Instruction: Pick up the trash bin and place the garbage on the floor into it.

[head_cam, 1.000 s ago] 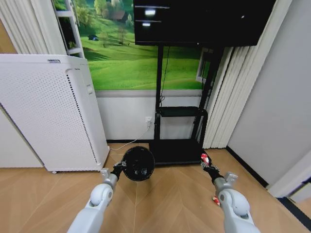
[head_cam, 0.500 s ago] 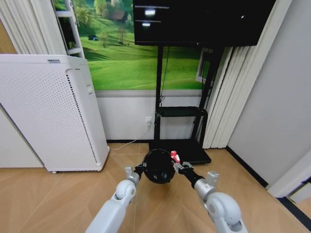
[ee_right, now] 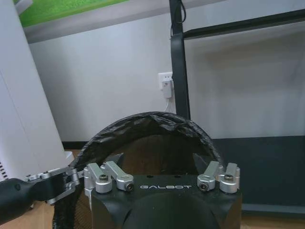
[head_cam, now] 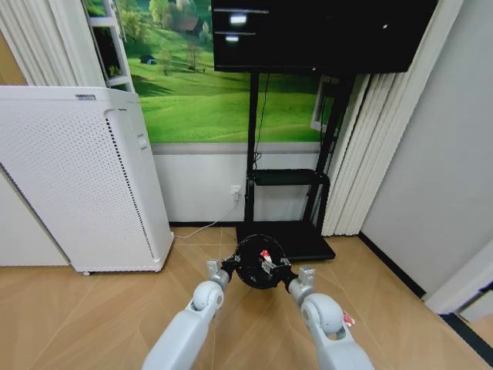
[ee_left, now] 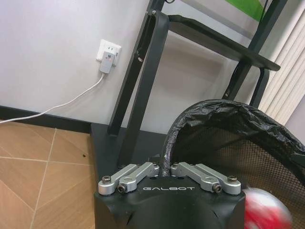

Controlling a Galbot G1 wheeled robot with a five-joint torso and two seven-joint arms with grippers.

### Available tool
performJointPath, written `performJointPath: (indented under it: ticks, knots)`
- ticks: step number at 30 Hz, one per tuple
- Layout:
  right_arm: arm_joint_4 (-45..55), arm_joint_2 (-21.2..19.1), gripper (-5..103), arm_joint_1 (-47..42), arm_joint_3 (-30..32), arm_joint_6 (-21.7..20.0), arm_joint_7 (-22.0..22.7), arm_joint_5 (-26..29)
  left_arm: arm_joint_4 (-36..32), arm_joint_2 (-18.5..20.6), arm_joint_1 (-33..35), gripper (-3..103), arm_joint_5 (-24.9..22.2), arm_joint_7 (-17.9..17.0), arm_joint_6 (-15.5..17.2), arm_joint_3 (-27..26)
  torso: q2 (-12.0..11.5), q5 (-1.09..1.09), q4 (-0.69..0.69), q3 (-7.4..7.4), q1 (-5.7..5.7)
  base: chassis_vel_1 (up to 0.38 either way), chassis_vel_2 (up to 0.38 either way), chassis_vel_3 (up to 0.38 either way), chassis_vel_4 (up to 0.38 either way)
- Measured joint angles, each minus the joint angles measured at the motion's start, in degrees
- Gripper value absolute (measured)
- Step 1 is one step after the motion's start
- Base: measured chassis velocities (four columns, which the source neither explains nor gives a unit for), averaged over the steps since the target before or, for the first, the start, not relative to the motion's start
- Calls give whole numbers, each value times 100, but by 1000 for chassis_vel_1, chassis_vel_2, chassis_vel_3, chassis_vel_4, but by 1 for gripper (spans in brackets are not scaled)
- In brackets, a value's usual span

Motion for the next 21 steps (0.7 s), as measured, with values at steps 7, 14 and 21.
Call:
performJointPath:
  ticks: [7, 14, 21]
  knots:
    - [164, -102, 100, -25, 626, 226, 604, 553, -177, 170, 119, 4, 74, -21, -6, -197, 0, 0, -2, 0, 0, 0, 0, 0, 0]
    - [-34, -171, 100, 107, 1331, 438, 1033, 798, -466, 504, 500, 4, 341, 111, -28, -662, 0, 0, 0, 0, 0, 0, 0, 0, 0]
    - [-542, -223, 100, 55, 1630, 637, 987, 646, -970, 768, 1017, 4, 415, 202, -26, -1124, 0, 0, -1, 0, 1, 0, 0, 0, 0]
